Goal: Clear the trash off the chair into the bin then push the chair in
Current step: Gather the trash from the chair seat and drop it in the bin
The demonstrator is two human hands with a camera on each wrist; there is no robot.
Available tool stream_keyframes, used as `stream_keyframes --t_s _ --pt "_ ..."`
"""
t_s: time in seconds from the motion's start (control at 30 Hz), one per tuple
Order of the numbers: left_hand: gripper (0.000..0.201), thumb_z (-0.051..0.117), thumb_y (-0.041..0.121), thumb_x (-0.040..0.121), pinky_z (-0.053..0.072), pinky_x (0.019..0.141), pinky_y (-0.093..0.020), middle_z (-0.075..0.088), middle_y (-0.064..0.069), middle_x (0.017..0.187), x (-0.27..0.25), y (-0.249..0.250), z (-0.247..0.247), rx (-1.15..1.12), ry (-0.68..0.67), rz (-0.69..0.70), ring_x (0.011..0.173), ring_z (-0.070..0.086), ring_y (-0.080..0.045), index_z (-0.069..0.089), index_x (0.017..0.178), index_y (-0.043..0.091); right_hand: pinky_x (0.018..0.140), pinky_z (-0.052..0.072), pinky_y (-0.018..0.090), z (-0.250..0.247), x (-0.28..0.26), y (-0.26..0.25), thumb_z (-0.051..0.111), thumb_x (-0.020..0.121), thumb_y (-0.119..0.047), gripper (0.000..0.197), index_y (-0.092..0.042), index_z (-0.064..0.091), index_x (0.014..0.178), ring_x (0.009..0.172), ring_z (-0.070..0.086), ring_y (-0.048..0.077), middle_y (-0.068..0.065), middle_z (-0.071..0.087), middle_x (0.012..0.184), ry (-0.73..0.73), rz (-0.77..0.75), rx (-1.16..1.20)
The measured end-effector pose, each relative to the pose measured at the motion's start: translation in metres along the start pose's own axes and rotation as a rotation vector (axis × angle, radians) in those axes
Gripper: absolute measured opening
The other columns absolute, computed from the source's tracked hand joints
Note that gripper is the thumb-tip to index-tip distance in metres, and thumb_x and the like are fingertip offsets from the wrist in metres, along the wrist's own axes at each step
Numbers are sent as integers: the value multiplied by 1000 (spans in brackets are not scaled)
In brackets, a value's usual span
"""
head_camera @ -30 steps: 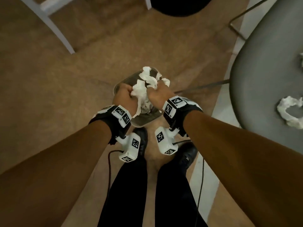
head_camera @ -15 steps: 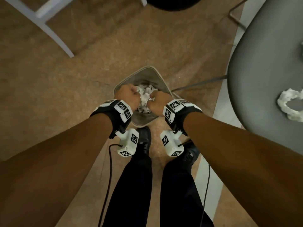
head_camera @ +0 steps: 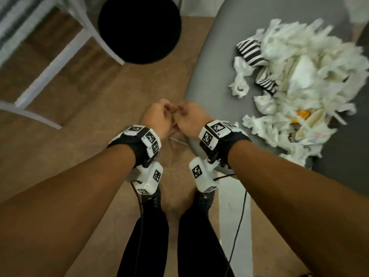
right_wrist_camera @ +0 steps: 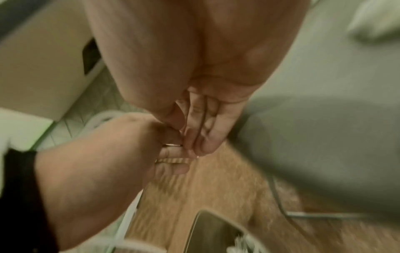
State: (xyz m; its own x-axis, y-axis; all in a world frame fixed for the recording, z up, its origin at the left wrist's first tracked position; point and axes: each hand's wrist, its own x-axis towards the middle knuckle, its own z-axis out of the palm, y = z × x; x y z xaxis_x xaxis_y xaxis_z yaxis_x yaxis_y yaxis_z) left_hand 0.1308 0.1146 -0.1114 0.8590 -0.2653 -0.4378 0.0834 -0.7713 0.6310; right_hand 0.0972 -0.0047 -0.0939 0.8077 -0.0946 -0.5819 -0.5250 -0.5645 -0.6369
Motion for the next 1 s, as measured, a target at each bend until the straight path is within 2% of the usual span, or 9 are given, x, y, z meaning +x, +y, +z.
stream_keyframes --t_s 0.07,0.3,0.43,0.53,0.67,0.77,0.87,0.93,1.0 --pt "18 51 16 92 55 77 -37 72 -2 92 4 42 21 -59 -42 94 84 68 -24 63 104 21 82 58 44 -48 -12 23 48 84 -20 27 -21 69 101 86 71 30 8 74 88 93 -11 30" --pt "51 63 24 81 45 101 -39 51 -1 130 3 137 115 186 -251 516 120 50 -22 50 130 19 82 56 32 -171 -52 126 44 86 -19 25 -24 67 97 87 69 21 0 74 92 278 54 -172" --pt "55 61 24 77 34 107 -42 42 0 143 9 154 140 364 -44 568 130 37 -24 50 131 21 88 49 30 -187 -62 166 53 88 -26 29 -22 65 115 103 64 25 4 68 110 291 61 -294" --pt "65 61 26 75 31 107 -45 34 -1 152 31 161 137 446 116 463 136 32 -27 44 138 25 101 44 36 -185 -67 174 67 79 -51 70 -25 46 141 124 52 26 6 47 141 195 -9 -386" --pt "62 62 23 81 33 108 -49 36 0 154 59 160 124 571 -96 391 135 35 -31 46 140 30 114 34 47 -174 -66 173 76 67 -63 113 -27 15 155 141 35 33 5 20 161 43 -99 -693" --pt "29 55 9 90 45 95 -38 58 -7 126 62 161 118 523 -120 477 114 51 -30 64 115 20 101 41 46 -172 -58 173 75 78 -38 100 -18 14 154 129 45 38 15 37 150 19 -94 -749" --pt "25 42 2 90 42 77 -33 61 -10 105 56 160 115 435 -141 434 95 57 -29 55 108 15 84 45 43 -171 -51 173 64 86 -16 73 -9 27 148 110 56 39 18 54 125 64 -80 -802" --pt "28 40 9 92 39 78 -32 61 -13 108 50 157 114 392 -139 413 97 57 -30 50 118 13 84 47 45 -170 -49 174 61 86 -10 56 -4 41 139 108 56 40 18 57 120 56 -68 -847" --pt "38 45 26 95 43 89 -34 59 -12 124 42 155 112 365 -181 391 111 55 -29 46 130 14 86 47 46 -170 -49 174 59 88 -9 40 -4 55 127 109 54 39 17 57 117 75 -83 -865"
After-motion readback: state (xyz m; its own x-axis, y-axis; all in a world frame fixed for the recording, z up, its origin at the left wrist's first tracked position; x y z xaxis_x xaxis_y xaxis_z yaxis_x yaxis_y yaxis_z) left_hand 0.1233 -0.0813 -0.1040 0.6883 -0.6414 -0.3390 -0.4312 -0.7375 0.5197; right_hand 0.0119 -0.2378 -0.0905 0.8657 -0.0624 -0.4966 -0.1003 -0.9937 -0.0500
